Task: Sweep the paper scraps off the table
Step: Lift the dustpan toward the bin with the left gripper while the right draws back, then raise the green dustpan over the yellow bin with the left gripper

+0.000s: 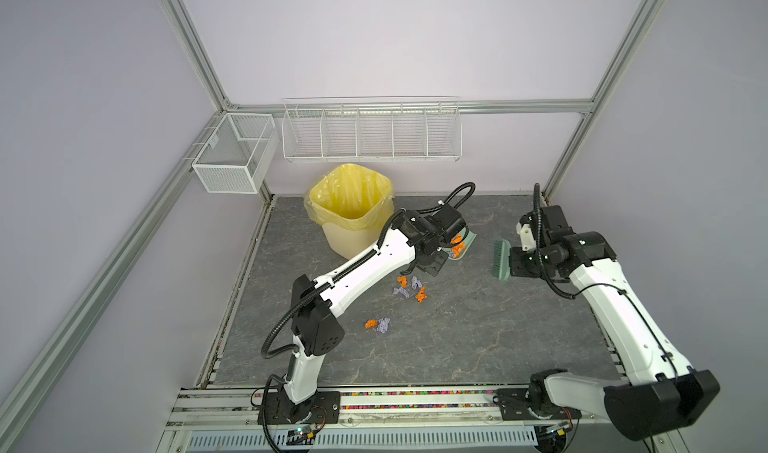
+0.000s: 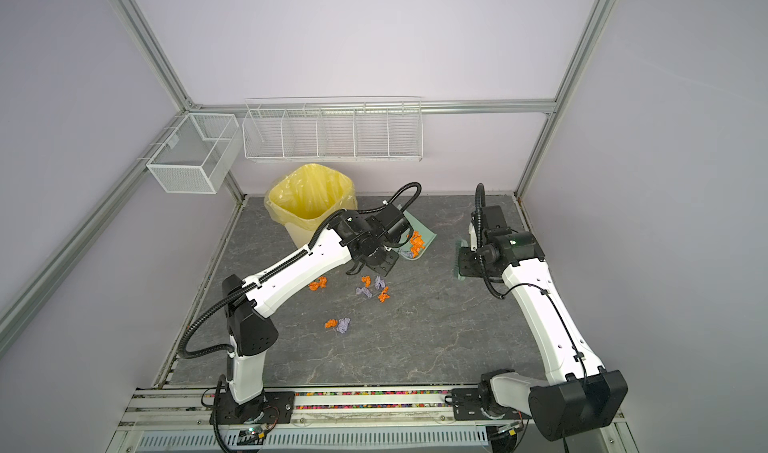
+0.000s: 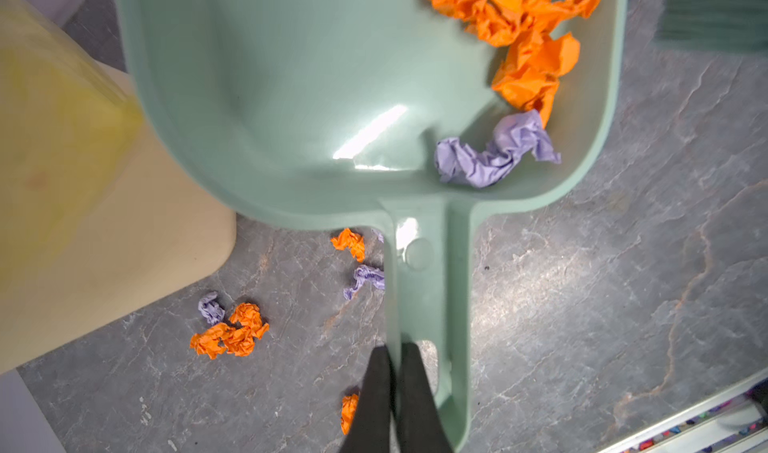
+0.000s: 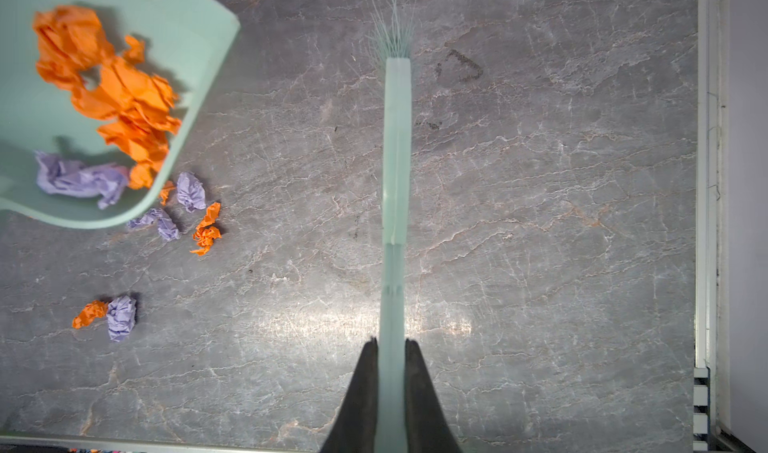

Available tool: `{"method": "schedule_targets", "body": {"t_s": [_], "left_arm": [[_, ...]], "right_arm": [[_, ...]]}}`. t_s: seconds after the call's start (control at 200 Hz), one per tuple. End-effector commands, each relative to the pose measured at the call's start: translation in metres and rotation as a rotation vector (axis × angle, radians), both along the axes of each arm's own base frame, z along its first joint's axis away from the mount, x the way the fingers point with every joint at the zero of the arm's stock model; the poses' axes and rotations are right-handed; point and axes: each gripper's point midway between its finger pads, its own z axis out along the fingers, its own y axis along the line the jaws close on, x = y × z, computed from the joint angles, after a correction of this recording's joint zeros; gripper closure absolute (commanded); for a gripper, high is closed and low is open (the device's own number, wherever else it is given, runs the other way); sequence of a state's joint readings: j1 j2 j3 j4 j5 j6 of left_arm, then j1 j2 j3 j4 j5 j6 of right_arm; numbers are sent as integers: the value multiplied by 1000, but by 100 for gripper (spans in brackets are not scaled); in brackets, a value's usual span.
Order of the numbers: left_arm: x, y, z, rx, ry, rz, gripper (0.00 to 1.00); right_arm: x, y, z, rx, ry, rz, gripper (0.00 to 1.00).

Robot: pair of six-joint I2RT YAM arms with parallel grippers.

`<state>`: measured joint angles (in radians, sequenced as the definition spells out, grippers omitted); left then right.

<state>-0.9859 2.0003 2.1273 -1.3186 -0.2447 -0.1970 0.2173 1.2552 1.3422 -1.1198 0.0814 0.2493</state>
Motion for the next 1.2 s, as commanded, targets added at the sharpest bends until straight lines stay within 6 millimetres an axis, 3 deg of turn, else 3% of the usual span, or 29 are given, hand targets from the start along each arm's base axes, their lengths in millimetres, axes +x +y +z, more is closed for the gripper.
{"method": "schedule_targets", "body": {"t_s": [0.0,0.36,0.63,0.75,0.955,1.195], "left_arm": [[4,12,-1,86,-6,11,100],[17,32,24,55,-18,50,100],[34,52,66,25,-93,103,100],[36,59,75,-15,-74,104,100],[52,98,95,-58,-89,196,100],[69,129,120,-83,-167,270,100]], "right_arm": [[5,4,1,24,-27,19,93],[13,14,-7,72,-17,23,93],[14,20,-13,97,2,37,93],[10,21,-12,111,4,42,93],[6,22,-10,120,-2,49,93],[10,27,-14,135,15,62,93]]}}
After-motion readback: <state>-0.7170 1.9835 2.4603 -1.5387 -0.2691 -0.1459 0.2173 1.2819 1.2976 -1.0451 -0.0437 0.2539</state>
